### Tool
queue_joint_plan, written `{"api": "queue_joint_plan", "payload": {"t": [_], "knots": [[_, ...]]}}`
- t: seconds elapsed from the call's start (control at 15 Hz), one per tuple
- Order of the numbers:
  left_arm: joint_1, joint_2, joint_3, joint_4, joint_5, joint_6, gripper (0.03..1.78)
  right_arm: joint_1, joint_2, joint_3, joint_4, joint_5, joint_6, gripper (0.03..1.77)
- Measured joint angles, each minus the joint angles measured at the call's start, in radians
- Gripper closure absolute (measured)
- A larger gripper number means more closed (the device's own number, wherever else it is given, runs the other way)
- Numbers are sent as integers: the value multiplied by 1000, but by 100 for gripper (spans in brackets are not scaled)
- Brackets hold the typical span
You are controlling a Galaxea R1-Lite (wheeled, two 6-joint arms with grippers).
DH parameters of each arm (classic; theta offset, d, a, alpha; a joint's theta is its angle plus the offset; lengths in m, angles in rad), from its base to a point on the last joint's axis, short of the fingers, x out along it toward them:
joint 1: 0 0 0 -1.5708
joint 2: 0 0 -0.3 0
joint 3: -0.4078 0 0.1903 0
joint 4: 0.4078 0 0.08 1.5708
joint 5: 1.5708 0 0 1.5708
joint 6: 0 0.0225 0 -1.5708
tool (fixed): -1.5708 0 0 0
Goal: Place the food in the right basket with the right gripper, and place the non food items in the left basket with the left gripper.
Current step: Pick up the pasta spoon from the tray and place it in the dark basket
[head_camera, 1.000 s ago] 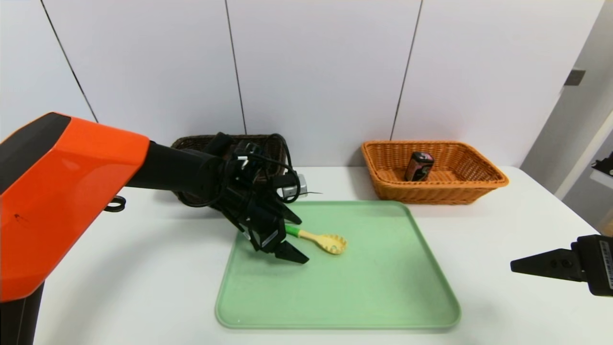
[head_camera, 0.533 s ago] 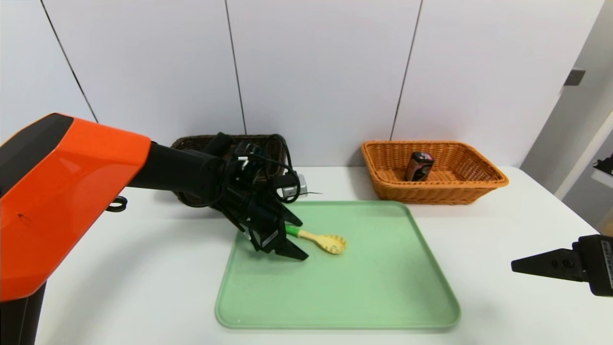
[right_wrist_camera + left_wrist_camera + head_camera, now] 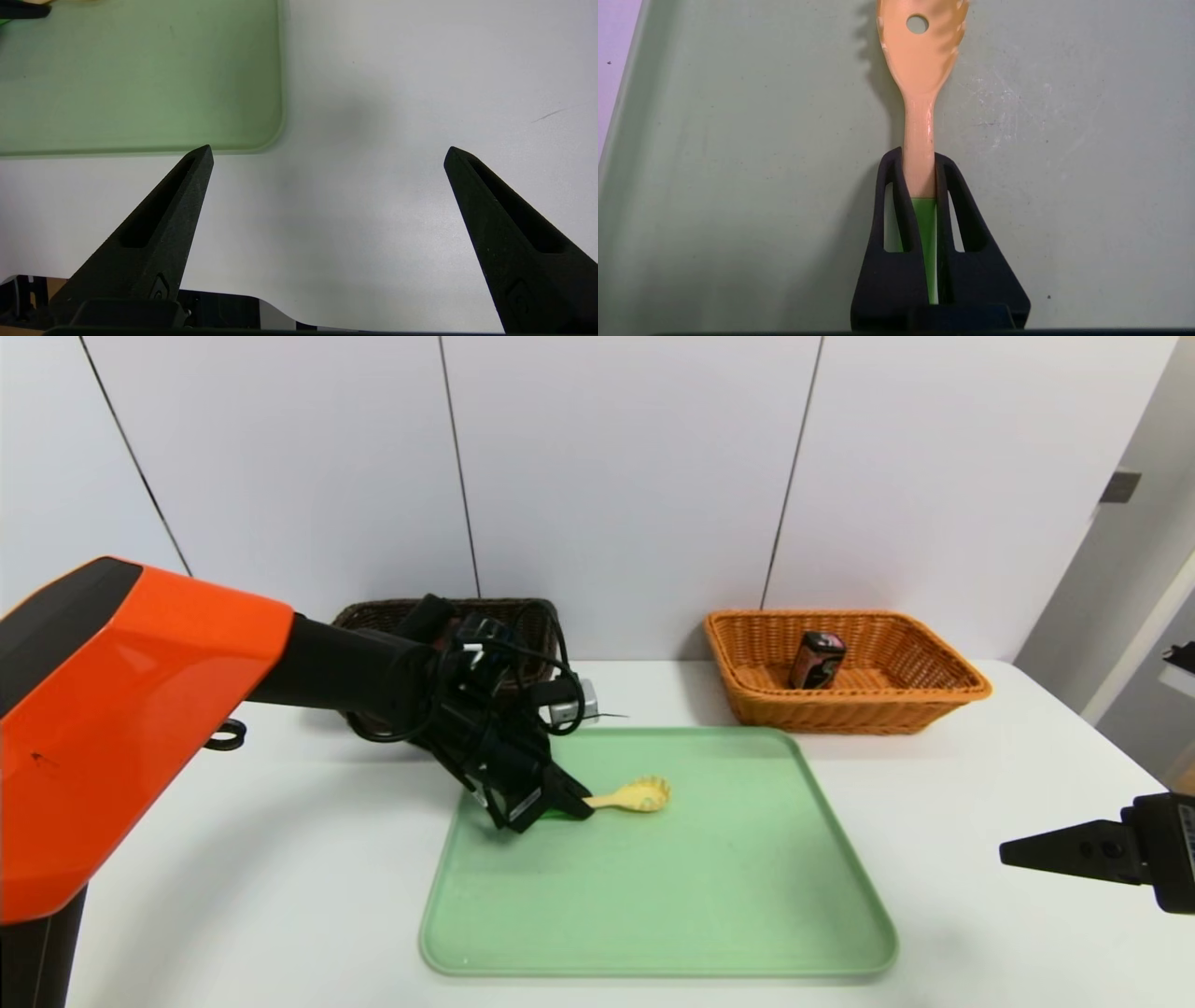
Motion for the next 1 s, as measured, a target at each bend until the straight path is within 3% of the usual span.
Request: {"api": "queue_joint_plan", "payload": {"t": [0.53,0.73,1.0], "knots": [[1,-154,40,3,-5,-18,168,0,-5,7,0,0,1,9],[10,-268,15,1,-1,-89,168,0,-5,7,0,0,1,9],[118,-322,-88,0,3,-205,168,0,-7,8,0,0,1,9]]}}
